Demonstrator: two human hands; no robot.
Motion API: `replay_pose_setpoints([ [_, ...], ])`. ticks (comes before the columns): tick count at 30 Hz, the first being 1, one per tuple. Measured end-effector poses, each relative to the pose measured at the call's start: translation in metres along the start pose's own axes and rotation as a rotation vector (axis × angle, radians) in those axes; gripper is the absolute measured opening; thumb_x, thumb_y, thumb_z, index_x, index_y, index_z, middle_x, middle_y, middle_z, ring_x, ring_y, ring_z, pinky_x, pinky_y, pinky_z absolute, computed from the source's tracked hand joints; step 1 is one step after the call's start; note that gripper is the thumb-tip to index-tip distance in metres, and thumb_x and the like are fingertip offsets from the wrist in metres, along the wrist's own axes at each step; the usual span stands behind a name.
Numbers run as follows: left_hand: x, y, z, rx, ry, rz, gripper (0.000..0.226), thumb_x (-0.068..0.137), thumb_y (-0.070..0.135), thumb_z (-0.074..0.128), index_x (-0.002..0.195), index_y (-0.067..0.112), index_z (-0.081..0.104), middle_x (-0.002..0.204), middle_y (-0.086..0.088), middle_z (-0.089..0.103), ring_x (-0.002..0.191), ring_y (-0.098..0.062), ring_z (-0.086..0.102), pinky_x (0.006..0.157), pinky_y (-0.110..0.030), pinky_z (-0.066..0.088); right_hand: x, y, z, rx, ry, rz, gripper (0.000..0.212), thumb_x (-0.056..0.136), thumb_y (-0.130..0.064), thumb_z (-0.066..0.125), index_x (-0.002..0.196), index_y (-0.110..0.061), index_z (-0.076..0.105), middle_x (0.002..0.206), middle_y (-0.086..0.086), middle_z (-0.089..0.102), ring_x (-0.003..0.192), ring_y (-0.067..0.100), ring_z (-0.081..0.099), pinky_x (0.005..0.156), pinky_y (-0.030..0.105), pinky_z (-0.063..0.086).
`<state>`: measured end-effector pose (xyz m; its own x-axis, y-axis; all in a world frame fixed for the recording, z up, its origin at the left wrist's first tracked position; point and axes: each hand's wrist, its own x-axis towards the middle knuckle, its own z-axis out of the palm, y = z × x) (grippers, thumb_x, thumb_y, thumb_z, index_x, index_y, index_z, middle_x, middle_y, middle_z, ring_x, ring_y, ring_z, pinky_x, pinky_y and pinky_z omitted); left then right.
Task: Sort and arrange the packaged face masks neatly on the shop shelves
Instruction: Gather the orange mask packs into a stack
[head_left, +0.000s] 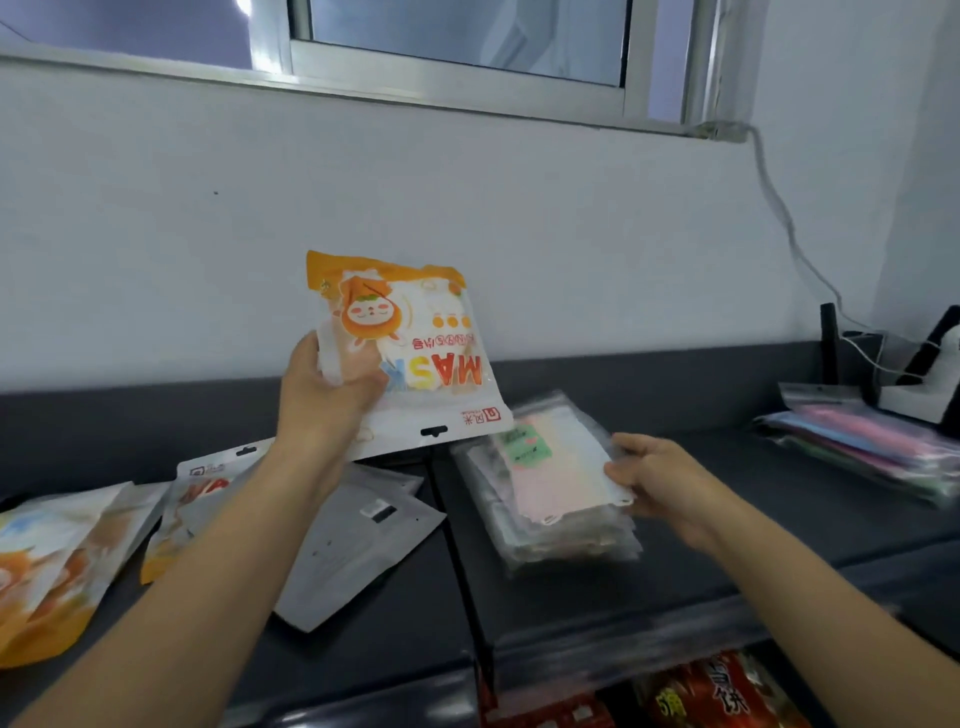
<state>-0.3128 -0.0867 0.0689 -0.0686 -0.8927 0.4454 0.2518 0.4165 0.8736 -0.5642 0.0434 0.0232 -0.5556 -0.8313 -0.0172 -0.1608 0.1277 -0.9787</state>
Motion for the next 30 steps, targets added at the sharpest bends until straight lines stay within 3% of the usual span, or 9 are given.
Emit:
replay_pose_setpoints([
  [5,0.02,-0.009,0.027,0.053,-0.16,-0.043,0.048,0.082,0.003,0.068,0.122,0.024,0.051,0.108,0.006,0.065,0.095,-0.013,0.064,0.071,-0.027,0.053,0.016,0.013,0.0,-0.248,-0.033,0.046,0.046,0.09,-0.012,0.061,0.133,-0.007,0.048,0.112,0.005,0.059,0.083,0.013,0.059,0.064,0.022,0.049],
  [7,0.023,-0.01,0.04,0.093,-0.238,-0.043,0.047,0.082,0.004,0.068,0.122,0.023,0.052,0.106,0.004,0.066,0.092,-0.015,0.065,0.064,-0.025,0.054,0.018,0.011,-0.006,-0.316,-0.07,0.023,0.041,0.089,-0.017,0.062,0.128,-0.009,0.052,0.123,0.008,0.058,0.099,0.018,0.06,0.081,0.026,0.05],
  [9,0.022,-0.009,0.055,0.115,-0.311,-0.033,0.048,0.082,0.001,0.067,0.121,0.023,0.052,0.105,0.004,0.065,0.09,-0.014,0.065,0.058,-0.021,0.052,0.02,0.01,-0.015,-0.333,-0.059,-0.018,0.055,0.089,-0.022,0.063,0.139,-0.01,0.042,0.14,0.006,0.047,0.12,0.019,0.05,0.093,0.026,0.041],
  [15,0.01,-0.003,0.11,0.219,-0.491,0.064,0.051,0.081,0.001,0.067,0.12,0.029,0.051,0.111,0.006,0.064,0.098,-0.015,0.063,0.075,-0.028,0.052,0.015,-0.005,-0.056,-0.152,0.367,-0.338,0.069,0.088,-0.027,0.063,0.146,-0.021,0.026,0.145,0.001,0.037,0.128,0.015,0.04,0.096,0.028,0.038],
  [20,-0.022,0.005,0.181,0.428,-0.616,0.295,0.051,0.083,0.006,0.064,0.127,0.027,0.048,0.112,0.01,0.057,0.101,-0.014,0.056,0.083,-0.031,0.046,-0.014,-0.009,-0.119,-0.272,0.56,-0.589,0.092,0.078,-0.032,0.073,0.148,-0.025,0.015,0.15,-0.001,0.024,0.136,0.01,0.027,0.111,0.031,0.029],
  [23,-0.05,0.01,0.227,0.502,-0.769,0.415,0.039,0.089,0.015,0.061,0.121,0.034,0.049,0.101,0.019,0.056,0.092,-0.004,0.057,0.068,-0.017,0.042,-0.034,-0.009,-0.162,-0.359,0.617,-0.679,0.102,0.072,-0.027,0.079,0.148,-0.027,0.012,0.151,-0.005,0.018,0.134,0.0,0.019,0.104,0.007,0.02],
  [25,-0.072,0.014,0.259,0.518,-0.888,0.462,0.028,0.091,0.02,0.058,0.099,0.046,0.051,0.087,0.025,0.059,0.079,0.005,0.06,0.057,-0.011,0.041,-0.049,-0.007,-0.191,-0.407,0.65,-0.737,0.107,0.068,-0.027,0.082,0.145,-0.035,0.009,0.15,-0.006,0.017,0.134,-0.002,0.016,0.105,0.012,0.021],
  [27,-0.098,0.02,0.292,0.614,-0.949,0.6,0.029,0.093,0.021,0.056,0.079,0.046,0.049,0.082,0.018,0.062,0.073,0.001,0.059,0.057,-0.018,0.044,-0.064,-0.003,-0.223,-0.476,0.648,-0.753,0.102,0.068,-0.025,0.083,0.135,-0.047,0.01,0.144,-0.007,0.026,0.132,-0.001,0.025,0.105,0.013,0.026],
  [30,-0.133,0.03,0.344,0.764,-0.933,0.843,0.027,0.091,0.017,0.054,0.074,0.036,0.045,0.077,0.01,0.057,0.069,-0.006,0.053,0.057,-0.029,0.043,-0.086,0.007,-0.278,-0.383,0.589,-0.662,0.065,0.073,-0.011,0.078,0.113,-0.048,0.041,0.111,-0.013,0.06,0.098,-0.003,0.059,0.09,0.02,0.048],
])
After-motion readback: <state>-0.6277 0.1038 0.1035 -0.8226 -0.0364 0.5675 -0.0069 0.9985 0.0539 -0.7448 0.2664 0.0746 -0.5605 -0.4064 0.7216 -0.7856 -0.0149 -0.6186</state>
